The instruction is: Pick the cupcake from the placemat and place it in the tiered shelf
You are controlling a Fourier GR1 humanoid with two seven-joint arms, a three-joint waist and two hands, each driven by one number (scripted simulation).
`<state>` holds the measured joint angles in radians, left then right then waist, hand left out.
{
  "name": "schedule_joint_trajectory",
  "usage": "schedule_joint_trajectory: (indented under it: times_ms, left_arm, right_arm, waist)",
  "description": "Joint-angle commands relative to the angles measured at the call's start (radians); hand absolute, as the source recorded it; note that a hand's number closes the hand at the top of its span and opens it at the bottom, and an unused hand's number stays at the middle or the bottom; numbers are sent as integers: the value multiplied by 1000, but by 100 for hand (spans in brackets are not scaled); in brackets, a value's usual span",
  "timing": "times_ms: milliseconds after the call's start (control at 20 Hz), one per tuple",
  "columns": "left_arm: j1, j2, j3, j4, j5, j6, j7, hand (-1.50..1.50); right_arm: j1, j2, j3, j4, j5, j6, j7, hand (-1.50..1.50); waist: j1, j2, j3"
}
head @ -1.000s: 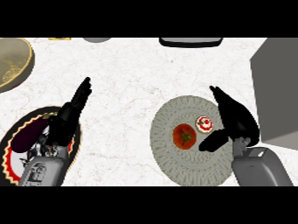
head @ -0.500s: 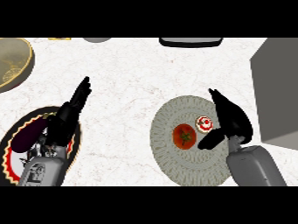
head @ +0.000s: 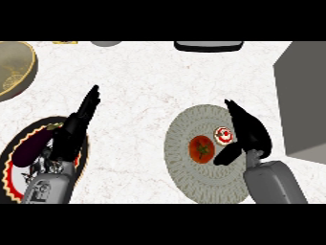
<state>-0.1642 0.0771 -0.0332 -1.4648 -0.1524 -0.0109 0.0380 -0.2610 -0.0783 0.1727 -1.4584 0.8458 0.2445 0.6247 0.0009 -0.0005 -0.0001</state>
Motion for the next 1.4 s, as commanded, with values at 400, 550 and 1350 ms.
schedule_joint_trajectory:
  times_ms: [400,550,1350]
  left_arm:
    - [17,-4,16,16,3,-22,-29,0]
    - [42,2,1,-76,-6,-23,29,0]
    - [45,7,56,-8,9,5,-14,0]
  right_arm:
    - [13,-41,42,22,87,36,-96,150]
    - [11,16,62,41,129,-39,-76,150]
    - [261,-606,175,-226,-248,240,-1275,150]
  waist:
    - [-1,0,0]
    - [2,0,0]
    - [-86,-16,10]
